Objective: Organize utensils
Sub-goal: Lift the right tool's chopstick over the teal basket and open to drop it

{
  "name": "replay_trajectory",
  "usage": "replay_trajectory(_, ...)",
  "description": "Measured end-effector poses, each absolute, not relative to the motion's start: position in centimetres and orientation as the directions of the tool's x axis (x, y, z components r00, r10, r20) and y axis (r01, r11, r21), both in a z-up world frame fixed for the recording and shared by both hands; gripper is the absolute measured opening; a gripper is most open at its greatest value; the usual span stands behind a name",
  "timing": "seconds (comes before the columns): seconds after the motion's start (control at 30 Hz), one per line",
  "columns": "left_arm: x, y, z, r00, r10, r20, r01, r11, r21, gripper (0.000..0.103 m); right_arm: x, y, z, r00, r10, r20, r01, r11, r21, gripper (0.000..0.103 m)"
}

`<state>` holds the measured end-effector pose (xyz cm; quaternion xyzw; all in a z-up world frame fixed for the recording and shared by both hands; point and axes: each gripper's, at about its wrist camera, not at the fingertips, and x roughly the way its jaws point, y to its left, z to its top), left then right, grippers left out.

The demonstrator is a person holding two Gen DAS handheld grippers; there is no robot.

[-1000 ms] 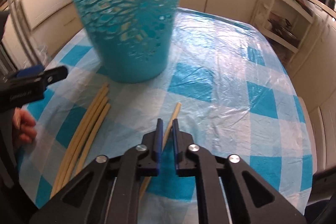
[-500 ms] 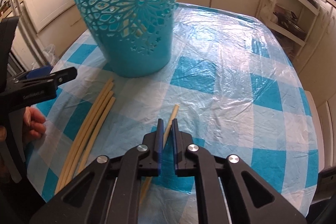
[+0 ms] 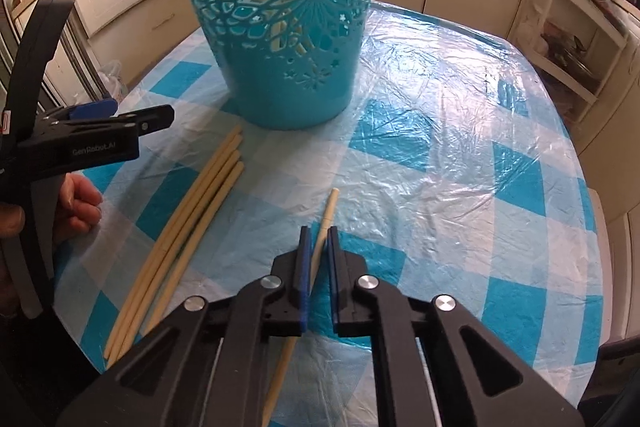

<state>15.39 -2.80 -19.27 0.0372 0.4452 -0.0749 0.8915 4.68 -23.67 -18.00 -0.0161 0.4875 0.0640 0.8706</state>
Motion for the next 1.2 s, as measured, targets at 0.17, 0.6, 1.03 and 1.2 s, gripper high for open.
replay_trajectory(0.17, 15.5, -2.7, -19.4, 0.590, -0.097, -0.802, 0.165, 0.986, 0.001, 0.095, 4.7, -23.6, -18.2, 0.513, 0.097, -0.853, -0.140, 0.990, 0.028, 0.007)
replay_trajectory(0.6, 15.8, -2.6, -19.6, 0.579, -0.093, -0.810, 0.157, 0.988, 0.000, 0.095, 1.9, -27.3, -10.4, 0.644, 0.487, -0.590, -0.200, 0.851, 0.485, 0.005)
replay_trajectory(1.03, 15.8, -2.6, -19.7, 0.575, -0.087, -0.813, 0.154, 0.988, 0.003, 0.095, 8.4, -25.8, 4.5, 0.920, 0.336, -0.201, -0.233, 0.883, 0.408, 0.006)
replay_trajectory(1.2, 15.8, -2.5, -19.7, 0.575, -0.093, -0.813, 0.152, 0.988, -0.005, 0.095, 11.9, -24.7, 3.0, 0.978, 0.130, -0.164, -0.071, 0.944, 0.322, 0.006)
